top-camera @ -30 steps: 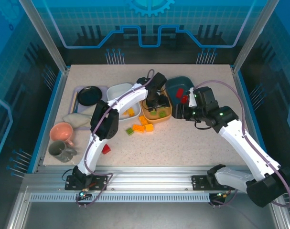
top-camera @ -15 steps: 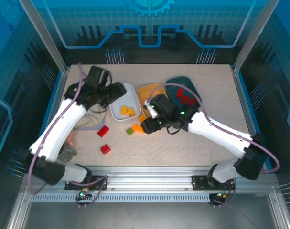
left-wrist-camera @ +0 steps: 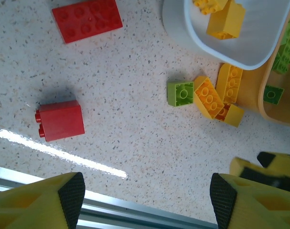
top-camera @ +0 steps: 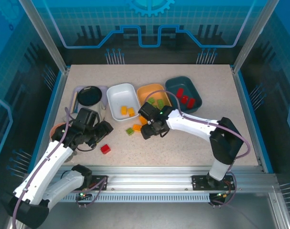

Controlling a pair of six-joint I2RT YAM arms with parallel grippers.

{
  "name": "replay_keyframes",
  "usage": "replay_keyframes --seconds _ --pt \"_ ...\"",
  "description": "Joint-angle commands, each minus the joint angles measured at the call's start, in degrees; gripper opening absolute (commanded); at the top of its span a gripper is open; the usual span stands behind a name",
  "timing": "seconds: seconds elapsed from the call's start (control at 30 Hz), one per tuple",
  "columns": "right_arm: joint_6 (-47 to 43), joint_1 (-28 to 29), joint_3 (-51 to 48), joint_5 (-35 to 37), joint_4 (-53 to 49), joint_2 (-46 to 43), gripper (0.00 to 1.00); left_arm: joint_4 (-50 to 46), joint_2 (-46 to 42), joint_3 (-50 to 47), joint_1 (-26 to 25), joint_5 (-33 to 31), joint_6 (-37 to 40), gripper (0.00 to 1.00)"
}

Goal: Sort the legos into containers by color

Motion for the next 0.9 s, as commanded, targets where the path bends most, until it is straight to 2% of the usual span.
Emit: replay_keyframes --seconds 0.0,0.53,0.7,0.87 --pt "4.8 -1.1 0.1 0.5 3.1 4.2 0.73 0.2 -0.4 -0.4 0.3 2.1 -0.9 0.73" --pt "4.1 -4.0 5.6 3.1 7.6 13.3 0.59 0.1 -0.4 -0.4 0.2 3.5 0.1 0.72" --pt "3.7 -4.2 6.9 3.0 7.2 14.3 0.46 0.6 -0.3 -0.6 0.2 3.7 0.0 0.72" --pt "4.8 -3.7 4.1 4.1 4.3 9.4 0.35 0.9 0.2 -0.4 0.1 3.3 0.1 0.72"
